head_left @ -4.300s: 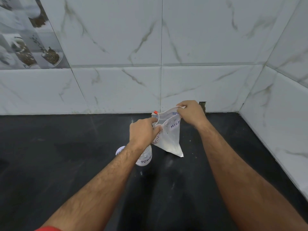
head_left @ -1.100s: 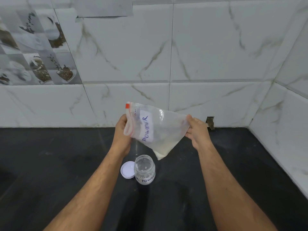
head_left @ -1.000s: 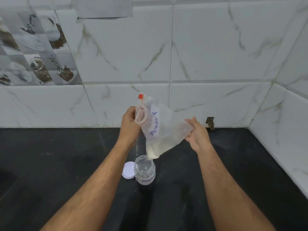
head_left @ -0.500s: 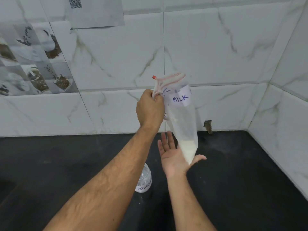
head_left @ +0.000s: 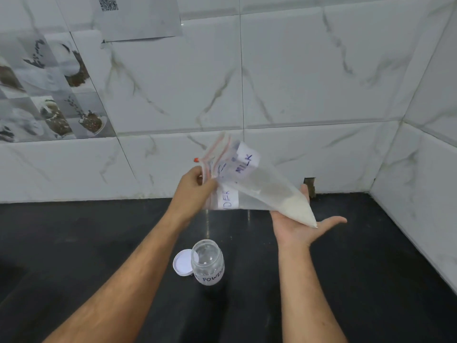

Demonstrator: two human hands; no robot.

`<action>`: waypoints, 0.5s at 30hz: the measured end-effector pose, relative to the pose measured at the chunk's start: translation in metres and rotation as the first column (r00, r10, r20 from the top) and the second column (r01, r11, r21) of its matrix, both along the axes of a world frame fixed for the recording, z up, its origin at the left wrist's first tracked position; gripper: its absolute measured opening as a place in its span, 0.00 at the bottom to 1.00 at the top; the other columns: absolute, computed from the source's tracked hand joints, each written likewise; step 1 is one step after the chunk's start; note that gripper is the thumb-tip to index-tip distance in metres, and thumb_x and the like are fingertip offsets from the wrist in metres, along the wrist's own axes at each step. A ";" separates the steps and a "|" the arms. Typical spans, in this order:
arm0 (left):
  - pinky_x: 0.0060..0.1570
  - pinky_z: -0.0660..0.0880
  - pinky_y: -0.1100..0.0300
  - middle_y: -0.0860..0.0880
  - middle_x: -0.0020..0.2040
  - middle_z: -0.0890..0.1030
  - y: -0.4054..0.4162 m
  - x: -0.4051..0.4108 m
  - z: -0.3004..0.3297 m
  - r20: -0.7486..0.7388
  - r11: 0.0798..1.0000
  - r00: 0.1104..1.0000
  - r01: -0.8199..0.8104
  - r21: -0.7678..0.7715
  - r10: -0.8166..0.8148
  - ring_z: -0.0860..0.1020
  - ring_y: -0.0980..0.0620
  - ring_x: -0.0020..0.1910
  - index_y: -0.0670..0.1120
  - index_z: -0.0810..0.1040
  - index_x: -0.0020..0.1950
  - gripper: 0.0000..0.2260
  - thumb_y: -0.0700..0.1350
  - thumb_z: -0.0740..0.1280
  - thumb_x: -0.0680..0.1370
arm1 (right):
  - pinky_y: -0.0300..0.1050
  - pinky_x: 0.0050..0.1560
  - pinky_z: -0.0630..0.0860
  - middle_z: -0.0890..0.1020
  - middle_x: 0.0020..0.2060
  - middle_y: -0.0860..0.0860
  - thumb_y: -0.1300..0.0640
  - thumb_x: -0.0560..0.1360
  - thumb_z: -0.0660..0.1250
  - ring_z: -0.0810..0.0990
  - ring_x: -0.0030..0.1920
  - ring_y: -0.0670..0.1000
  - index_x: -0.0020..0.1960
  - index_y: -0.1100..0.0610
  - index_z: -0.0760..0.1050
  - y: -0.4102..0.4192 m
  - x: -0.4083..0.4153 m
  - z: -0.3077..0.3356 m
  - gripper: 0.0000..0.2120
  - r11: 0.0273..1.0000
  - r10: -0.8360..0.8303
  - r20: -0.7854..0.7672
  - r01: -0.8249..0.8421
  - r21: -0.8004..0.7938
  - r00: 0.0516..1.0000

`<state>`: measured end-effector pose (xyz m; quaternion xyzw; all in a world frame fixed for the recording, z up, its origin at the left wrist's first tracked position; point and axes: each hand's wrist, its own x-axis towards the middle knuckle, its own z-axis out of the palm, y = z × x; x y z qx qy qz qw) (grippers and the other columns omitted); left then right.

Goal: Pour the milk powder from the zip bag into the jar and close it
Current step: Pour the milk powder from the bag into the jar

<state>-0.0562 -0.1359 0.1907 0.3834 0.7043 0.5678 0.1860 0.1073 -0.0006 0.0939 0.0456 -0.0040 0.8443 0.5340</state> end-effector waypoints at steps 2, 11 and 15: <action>0.46 0.79 0.63 0.49 0.50 0.86 -0.019 -0.012 -0.018 0.044 0.995 0.996 0.074 -0.072 -0.071 0.85 0.52 0.50 0.49 0.73 0.61 0.16 0.44 0.72 0.75 | 0.72 0.62 0.73 0.79 0.65 0.64 0.18 0.59 0.63 0.77 0.65 0.70 0.67 0.58 0.79 0.003 0.004 -0.005 0.53 0.999 0.038 0.098 -0.037 -0.008 0.994; 0.51 0.78 0.63 0.54 0.52 0.86 -0.060 -0.026 -0.061 -0.101 0.995 0.990 0.101 -0.023 -0.102 0.84 0.55 0.50 0.56 0.80 0.58 0.10 0.50 0.73 0.77 | 0.67 0.64 0.75 0.80 0.65 0.64 0.18 0.60 0.60 0.79 0.64 0.68 0.67 0.65 0.76 -0.008 0.003 -0.023 0.57 0.988 0.135 0.355 -0.155 0.026 0.925; 0.39 0.71 0.61 0.52 0.35 0.80 -0.064 -0.030 -0.071 -0.222 0.998 0.974 0.026 -0.051 -0.037 0.75 0.54 0.35 0.48 0.81 0.37 0.11 0.50 0.70 0.79 | 0.65 0.66 0.74 0.82 0.63 0.63 0.17 0.62 0.56 0.81 0.62 0.66 0.63 0.65 0.80 -0.009 0.006 -0.025 0.56 0.983 0.128 0.479 -0.176 0.055 0.869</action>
